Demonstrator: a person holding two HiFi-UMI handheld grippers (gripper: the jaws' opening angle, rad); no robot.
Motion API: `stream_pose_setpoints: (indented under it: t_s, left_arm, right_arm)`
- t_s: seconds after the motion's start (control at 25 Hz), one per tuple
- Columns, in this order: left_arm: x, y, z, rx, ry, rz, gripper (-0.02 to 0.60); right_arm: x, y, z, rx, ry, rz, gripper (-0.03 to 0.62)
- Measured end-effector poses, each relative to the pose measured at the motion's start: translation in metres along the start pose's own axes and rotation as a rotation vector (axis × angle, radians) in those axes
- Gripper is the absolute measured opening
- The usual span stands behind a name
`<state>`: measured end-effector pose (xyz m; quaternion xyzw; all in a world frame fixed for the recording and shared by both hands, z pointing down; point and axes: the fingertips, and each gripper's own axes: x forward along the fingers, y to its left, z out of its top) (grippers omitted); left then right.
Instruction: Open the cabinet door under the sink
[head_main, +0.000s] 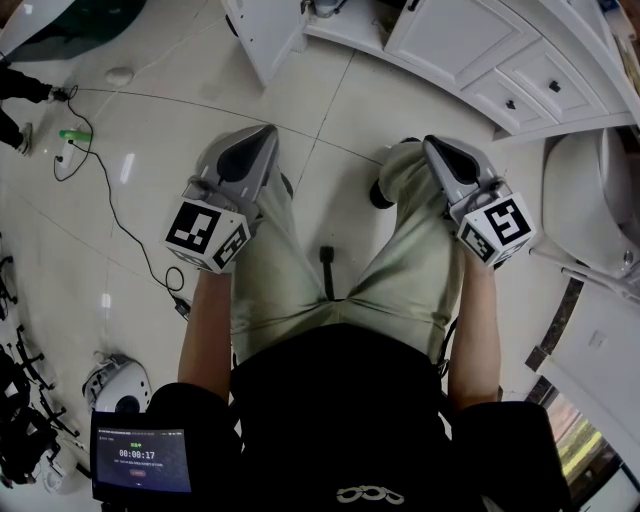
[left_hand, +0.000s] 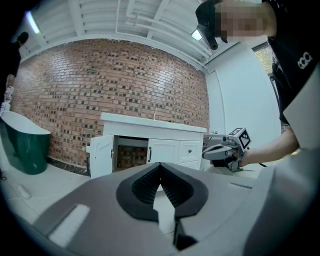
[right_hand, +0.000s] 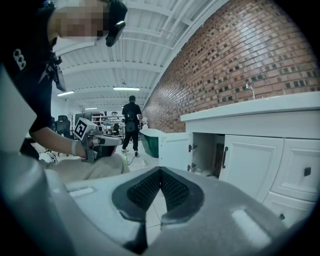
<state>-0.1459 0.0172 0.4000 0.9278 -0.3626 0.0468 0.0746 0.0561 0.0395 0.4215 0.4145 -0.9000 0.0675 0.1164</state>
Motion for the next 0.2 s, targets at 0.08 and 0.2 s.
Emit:
stream_pose_setpoints:
  t_s: [0.08, 0.2]
  left_arm:
    - [0.0004, -0.0004, -0.0009, 0.002, 0.001, 0.000, 0.017]
    - [0.0011, -0.0013, -0.0015, 0.001, 0.002, 0.000, 0.017]
  right_arm:
    - [0.0000, -0.0002, -0.0007, 0.000, -0.001, 0.001, -0.009]
    - [-0.0005, -0.0008, -0.0017, -0.001, 0.001, 0.001, -0.009]
